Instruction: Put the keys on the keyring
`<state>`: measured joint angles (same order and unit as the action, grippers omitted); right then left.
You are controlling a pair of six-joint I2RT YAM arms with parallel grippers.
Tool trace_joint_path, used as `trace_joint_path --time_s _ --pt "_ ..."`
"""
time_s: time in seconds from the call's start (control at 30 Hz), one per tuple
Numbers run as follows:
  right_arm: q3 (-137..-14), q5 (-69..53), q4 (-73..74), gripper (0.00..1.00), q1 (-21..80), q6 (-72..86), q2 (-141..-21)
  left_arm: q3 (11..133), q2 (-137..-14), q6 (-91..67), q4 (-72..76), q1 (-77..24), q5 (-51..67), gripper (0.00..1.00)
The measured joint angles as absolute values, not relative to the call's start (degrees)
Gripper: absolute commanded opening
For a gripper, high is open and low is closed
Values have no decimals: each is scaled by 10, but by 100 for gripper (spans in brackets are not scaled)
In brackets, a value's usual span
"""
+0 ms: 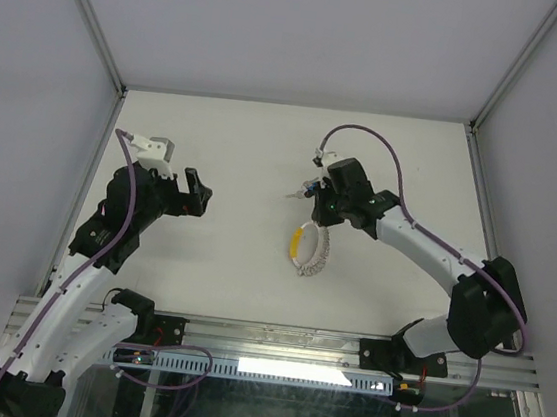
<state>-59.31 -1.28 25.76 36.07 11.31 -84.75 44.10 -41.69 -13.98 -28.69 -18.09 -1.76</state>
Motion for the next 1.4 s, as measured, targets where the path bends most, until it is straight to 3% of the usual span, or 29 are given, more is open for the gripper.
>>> trace_joint_path --time_s 0.53,0.83,1.03,1.4 --pt "-649 -130 244 0 381 68 -739 441 -394 -124 -229 -188 83 93" --pt "-604 -150 158 0 381 29 -650 459 -443 -121 -163 -210 157 87" --pt "-583 -158 146 0 381 14 -592 468 -458 -108 -138 -361 102 86" --pt "-607 -126 254 0 381 46 -571 460 -511 -45 -13 -674 -152 87"
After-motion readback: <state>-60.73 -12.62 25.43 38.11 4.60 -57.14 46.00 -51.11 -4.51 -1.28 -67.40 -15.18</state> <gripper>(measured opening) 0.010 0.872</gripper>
